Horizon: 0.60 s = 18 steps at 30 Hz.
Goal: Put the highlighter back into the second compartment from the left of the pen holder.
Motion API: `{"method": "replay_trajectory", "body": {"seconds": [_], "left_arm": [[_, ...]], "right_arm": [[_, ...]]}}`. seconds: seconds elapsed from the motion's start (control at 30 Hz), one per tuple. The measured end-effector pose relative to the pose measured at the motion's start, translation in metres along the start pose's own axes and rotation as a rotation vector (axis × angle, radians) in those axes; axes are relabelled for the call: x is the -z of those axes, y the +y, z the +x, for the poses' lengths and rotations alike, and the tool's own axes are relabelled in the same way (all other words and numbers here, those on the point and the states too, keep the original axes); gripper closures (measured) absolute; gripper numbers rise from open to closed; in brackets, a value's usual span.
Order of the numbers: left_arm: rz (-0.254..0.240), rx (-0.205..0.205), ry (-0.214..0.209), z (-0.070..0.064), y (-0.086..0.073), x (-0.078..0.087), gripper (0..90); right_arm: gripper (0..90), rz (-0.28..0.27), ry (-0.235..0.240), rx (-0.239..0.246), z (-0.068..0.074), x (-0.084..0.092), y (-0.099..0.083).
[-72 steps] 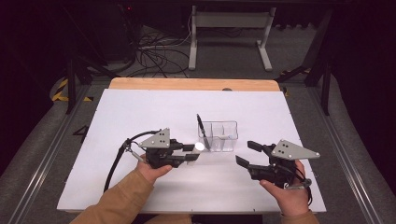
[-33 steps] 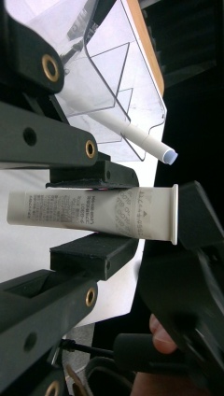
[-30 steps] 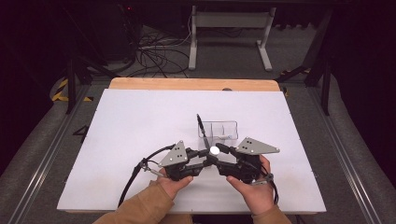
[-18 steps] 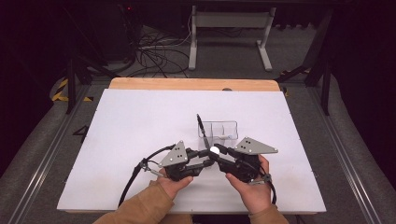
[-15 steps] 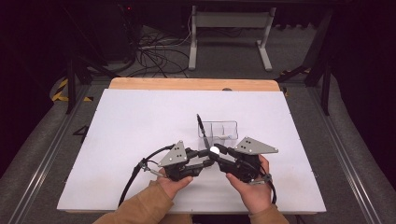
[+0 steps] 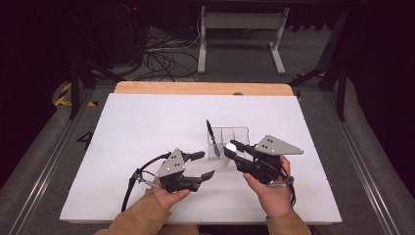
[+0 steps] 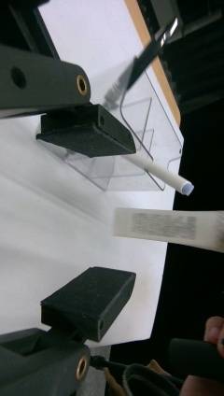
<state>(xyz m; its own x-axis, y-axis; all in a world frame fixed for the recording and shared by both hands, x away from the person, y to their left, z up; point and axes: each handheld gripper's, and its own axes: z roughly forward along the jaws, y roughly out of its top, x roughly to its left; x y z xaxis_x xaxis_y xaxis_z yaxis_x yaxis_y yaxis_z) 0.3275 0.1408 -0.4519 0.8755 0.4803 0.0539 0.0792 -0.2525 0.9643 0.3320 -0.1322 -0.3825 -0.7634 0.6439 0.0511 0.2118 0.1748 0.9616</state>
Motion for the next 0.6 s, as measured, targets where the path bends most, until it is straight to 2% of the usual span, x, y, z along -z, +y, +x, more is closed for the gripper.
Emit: {"method": "replay_trajectory", "body": {"seconds": [0.1,0.33,0.6], "left_arm": [[0.009,-0.025,0.034,0.002,-0.001,0.011,31.3],[0.012,-0.008,0.081,0.006,-0.007,0.035,28.0],[0.015,0.022,0.103,0.010,-0.013,0.048,22.4]], "right_arm": [[64.7,-0.017,-0.006,0.015,-0.002,0.002,0.006],[64.7,-0.054,-0.023,0.025,-0.012,0.003,0.017],[64.7,-0.081,-0.056,0.030,-0.022,0.004,0.022]]}}
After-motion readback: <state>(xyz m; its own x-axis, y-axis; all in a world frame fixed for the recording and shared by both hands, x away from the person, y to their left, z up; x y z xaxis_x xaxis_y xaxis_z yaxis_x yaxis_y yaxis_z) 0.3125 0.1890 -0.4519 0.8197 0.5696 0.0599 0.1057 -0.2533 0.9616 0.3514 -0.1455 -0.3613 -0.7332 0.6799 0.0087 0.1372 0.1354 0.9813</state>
